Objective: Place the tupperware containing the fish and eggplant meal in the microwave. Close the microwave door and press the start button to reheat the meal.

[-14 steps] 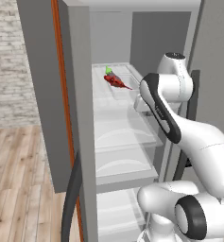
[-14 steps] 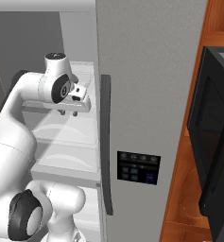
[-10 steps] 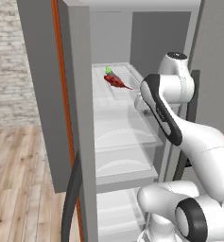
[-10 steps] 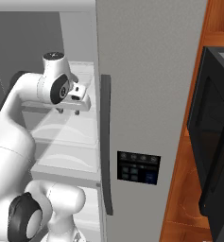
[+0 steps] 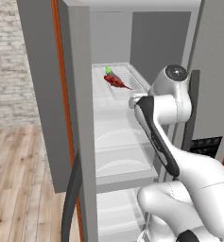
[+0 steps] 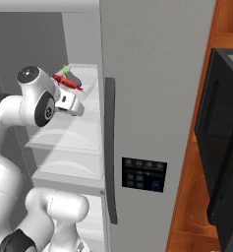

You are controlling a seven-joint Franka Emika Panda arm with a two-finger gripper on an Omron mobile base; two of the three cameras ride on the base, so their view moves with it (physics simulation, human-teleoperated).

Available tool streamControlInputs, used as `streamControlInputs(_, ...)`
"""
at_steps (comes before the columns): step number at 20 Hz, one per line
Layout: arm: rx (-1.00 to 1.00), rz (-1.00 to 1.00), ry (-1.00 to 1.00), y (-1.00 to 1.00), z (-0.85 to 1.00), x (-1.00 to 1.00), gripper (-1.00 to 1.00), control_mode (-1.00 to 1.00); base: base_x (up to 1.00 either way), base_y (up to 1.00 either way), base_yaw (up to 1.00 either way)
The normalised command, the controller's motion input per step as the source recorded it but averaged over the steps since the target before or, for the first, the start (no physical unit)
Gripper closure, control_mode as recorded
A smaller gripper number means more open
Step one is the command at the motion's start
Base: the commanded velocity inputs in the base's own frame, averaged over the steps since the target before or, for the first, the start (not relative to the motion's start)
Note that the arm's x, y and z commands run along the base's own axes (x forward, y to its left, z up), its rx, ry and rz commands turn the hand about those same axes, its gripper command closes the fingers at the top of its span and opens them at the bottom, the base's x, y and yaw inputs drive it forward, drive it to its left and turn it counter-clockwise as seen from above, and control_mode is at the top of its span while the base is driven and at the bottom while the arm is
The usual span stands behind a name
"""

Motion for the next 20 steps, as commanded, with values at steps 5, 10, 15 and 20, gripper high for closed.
streamControlInputs(5, 0.14, -0.24, -0.1, 0.11, 0.17, 0.0, -1.0, -1.0, 0.0, 0.0, 0.0)
streamControlInputs(10, 0.21, -0.23, -0.07, 0.08, 0.2, 0.04, -1.0, -1.0, 0.0, 0.0, 0.0)
streamControlInputs(15, 0.24, -0.06, 0.0, 0.0, 0.36, 0.36, -1.0, -1.0, 0.0, 0.0, 0.0)
streamControlInputs(20, 0.16, -0.01, 0.05, 0.0, 0.11, 0.5, -1.0, -1.0, 0.0, 0.0, 0.0)
